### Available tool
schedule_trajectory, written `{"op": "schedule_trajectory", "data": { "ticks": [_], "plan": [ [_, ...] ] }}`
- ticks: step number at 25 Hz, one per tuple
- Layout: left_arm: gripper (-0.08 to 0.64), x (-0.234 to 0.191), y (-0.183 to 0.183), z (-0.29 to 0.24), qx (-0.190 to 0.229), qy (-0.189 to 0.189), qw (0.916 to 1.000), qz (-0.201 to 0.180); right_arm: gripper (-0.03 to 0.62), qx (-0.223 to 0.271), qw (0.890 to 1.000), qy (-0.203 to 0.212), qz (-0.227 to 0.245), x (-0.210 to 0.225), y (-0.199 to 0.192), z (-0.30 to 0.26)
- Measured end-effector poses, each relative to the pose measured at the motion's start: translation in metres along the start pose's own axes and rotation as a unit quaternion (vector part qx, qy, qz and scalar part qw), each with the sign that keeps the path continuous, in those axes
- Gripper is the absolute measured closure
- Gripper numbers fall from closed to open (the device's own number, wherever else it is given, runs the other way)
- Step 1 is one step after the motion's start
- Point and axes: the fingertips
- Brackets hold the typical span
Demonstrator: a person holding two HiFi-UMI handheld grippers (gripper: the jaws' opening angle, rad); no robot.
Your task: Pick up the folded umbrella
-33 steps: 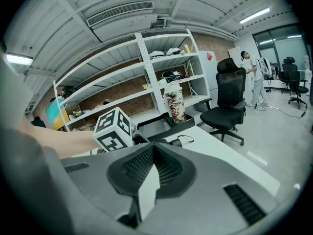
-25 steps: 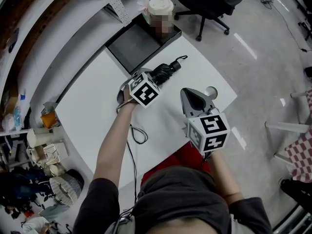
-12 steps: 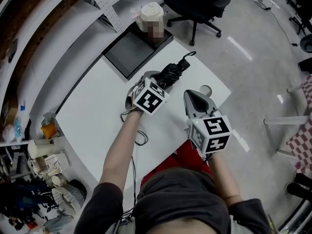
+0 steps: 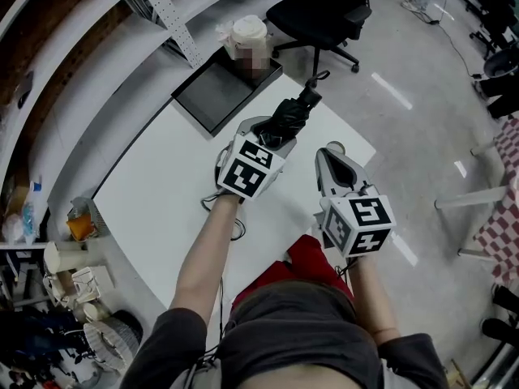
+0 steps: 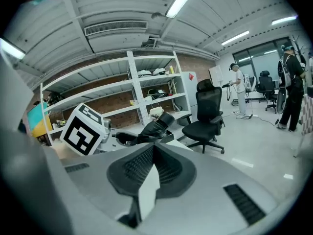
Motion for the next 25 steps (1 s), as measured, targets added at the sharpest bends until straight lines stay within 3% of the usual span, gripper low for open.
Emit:
{"op": "schedule_trajectory", "data": {
  "ticks": [11,25],
  "plan": [
    [0.301,0.012,0.04,0.058,0.083,0.033,0.9958,0.02,0.574,0.039,0.999,-0.003,0.012,-0.017,0.015,0.034],
    [0.301,0.03,0.064,0.139,0.171,0.073,0.981,0.054,0.574,0.068,0.997,0.025,0.034,-0.053,0.023,0.062]
  ]
}}
Point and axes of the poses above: the fingertips, and each gripper's own axes: z backward along the fingers, x to its right, y out of its top, and after that the axes turned 11 degrees about -z, right-handed
